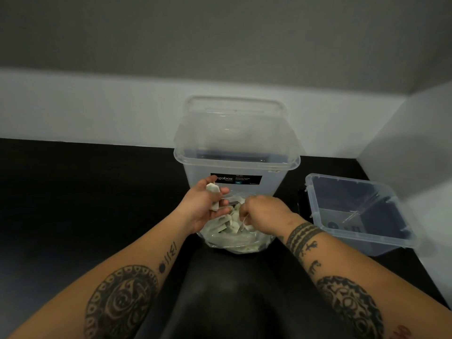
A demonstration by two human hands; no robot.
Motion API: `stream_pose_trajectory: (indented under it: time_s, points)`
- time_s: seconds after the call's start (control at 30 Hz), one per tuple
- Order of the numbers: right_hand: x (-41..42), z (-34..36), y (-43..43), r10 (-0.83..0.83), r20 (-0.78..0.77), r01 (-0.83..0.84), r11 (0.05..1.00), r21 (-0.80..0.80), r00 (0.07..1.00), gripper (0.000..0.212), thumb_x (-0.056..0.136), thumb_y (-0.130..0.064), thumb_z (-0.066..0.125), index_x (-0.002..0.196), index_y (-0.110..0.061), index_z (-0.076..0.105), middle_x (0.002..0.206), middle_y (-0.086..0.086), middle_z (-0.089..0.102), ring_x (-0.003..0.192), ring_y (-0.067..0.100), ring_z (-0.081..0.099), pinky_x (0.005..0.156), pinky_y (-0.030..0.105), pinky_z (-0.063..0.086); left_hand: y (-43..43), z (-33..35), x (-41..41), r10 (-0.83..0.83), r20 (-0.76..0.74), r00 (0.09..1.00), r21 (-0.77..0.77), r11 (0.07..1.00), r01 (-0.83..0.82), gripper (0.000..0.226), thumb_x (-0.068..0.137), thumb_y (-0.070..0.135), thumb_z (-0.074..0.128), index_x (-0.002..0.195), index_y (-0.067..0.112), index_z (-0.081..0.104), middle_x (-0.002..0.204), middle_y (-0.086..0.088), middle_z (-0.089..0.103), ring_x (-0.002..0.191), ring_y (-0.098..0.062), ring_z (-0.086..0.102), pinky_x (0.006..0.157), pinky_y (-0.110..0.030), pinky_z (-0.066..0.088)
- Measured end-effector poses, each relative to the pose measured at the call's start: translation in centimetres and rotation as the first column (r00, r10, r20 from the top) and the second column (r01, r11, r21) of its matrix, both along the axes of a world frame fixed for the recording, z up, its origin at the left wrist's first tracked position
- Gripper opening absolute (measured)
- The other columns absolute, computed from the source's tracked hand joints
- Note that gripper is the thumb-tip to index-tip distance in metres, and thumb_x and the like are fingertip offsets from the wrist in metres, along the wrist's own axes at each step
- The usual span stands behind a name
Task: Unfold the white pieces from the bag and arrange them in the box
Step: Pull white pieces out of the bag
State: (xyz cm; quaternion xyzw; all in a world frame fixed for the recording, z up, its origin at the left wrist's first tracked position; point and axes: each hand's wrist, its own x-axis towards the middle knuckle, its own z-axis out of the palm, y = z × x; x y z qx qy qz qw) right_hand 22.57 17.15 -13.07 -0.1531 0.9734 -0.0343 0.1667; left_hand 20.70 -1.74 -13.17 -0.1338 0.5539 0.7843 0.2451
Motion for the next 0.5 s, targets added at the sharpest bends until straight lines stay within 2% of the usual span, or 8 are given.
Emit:
stream_pose_trajectory:
  time_s: [0.07, 0.13, 0.2, 0.27, 0.33, 0.4, 0.43, 0.5]
  points:
    - [-0.3, 2.0, 0.2, -0.057, 0.092, 0.072, 0.982, -0.177, 0.994, 0.016, 0.093, -0.031, 0.070, 0.109, -0.032, 0.073, 0.109, -0.010, 0.068, 0.101, 0.011, 0.063, 0.089, 0.033, 0.052, 0.1, -0.1, -0.1, -0.032, -0.048, 0.998, -0.080, 0.996, 0.028, 0.043, 0.096, -0.002, 0.061, 0.129, 0.026, 0.058, 0.118, -0.009, 0.069, 0.090, -0.023, 0.069, 0.072, -0.036, 0.060]
    - [-0.5, 3.8, 0.2, -0.094, 0.167, 0.150, 0.918, -0.366, 0.982, 0.017, 0.093, -0.033, 0.071, 0.109, -0.030, 0.074, 0.106, -0.011, 0.068, 0.097, 0.006, 0.062, 0.087, 0.029, 0.050, 0.2, -0.2, -0.1, -0.045, -0.063, 0.997, -0.133, 0.990, 0.037, 0.034, 0.098, 0.005, 0.060, 0.125, 0.027, 0.062, 0.122, -0.010, 0.068, 0.095, -0.025, 0.068, 0.074, -0.036, 0.060]
    - [-0.8, 4.8, 0.1, -0.121, 0.195, 0.209, 0.819, -0.534, 0.973, 0.015, 0.092, -0.030, 0.074, 0.106, -0.025, 0.075, 0.101, -0.009, 0.071, 0.093, 0.004, 0.064, 0.085, 0.026, 0.051, 0.5, -0.2, -0.2, -0.045, -0.049, 0.998, -0.132, 0.991, 0.038, 0.027, 0.102, 0.016, 0.057, 0.127, 0.025, 0.063, 0.123, -0.014, 0.069, 0.097, -0.027, 0.069, 0.076, -0.039, 0.059]
    - [-1.1, 5.0, -0.2, -0.147, 0.264, 0.291, 0.683, -0.671, 0.953, 0.017, 0.091, -0.024, 0.075, 0.105, -0.015, 0.075, 0.101, 0.004, 0.076, 0.086, 0.009, 0.066, 0.080, 0.027, 0.053, 0.8, 0.0, -0.1, -0.076, -0.014, 0.997, -0.094, 0.993, 0.074, 0.028, 0.105, 0.030, 0.052, 0.129, 0.021, 0.064, 0.121, -0.015, 0.072, 0.098, -0.029, 0.072, 0.080, -0.044, 0.059]
    - [-1.5, 4.7, -0.4, -0.192, 0.311, 0.363, 0.596, -0.716, 0.931, 0.019, 0.089, -0.023, 0.078, 0.102, -0.010, 0.073, 0.097, 0.015, 0.075, 0.077, 0.014, 0.064, 0.067, 0.028, 0.052, 1.1, 0.5, 0.3, -0.154, 0.045, 0.987, -0.017, 0.988, 0.155, 0.039, 0.107, 0.044, 0.045, 0.127, 0.016, 0.065, 0.113, -0.017, 0.075, 0.097, -0.032, 0.074, 0.084, -0.048, 0.060]
    - [-1.6, 4.3, -0.9, -0.236, 0.314, 0.393, 0.562, -0.728, 0.920, 0.020, 0.086, -0.023, 0.080, 0.099, -0.010, 0.072, 0.091, 0.015, 0.075, 0.072, 0.017, 0.066, 0.064, 0.029, 0.055, 1.3, 1.0, 0.7, -0.228, 0.099, 0.969, 0.071, 0.973, 0.221, 0.051, 0.106, 0.054, 0.039, 0.126, 0.014, 0.064, 0.108, -0.018, 0.076, 0.095, -0.037, 0.074, 0.082, -0.049, 0.062]
    - [-1.7, 4.1, -1.1, -0.255, 0.295, 0.390, 0.570, -0.723, 0.921, 0.021, 0.084, -0.023, 0.082, 0.098, -0.012, 0.072, 0.091, 0.012, 0.076, 0.073, 0.021, 0.070, 0.068, 0.031, 0.059, 1.3, 1.1, 0.8, -0.257, 0.112, 0.960, 0.100, 0.964, 0.246, 0.055, 0.105, 0.058, 0.039, 0.128, 0.015, 0.063, 0.109, -0.018, 0.075, 0.096, -0.039, 0.074, 0.078, -0.049, 0.063]
    - [-1.5, 4.0, -1.3, -0.268, 0.223, 0.347, 0.645, -0.681, 0.937, 0.020, 0.080, -0.024, 0.085, 0.096, -0.018, 0.074, 0.086, 0.003, 0.077, 0.075, 0.020, 0.074, 0.075, 0.033, 0.061, 1.0, 1.2, 1.0, -0.298, 0.110, 0.948, 0.121, 0.951, 0.285, 0.056, 0.102, 0.059, 0.044, 0.130, 0.015, 0.063, 0.108, -0.017, 0.075, 0.093, -0.039, 0.074, 0.071, -0.045, 0.064]
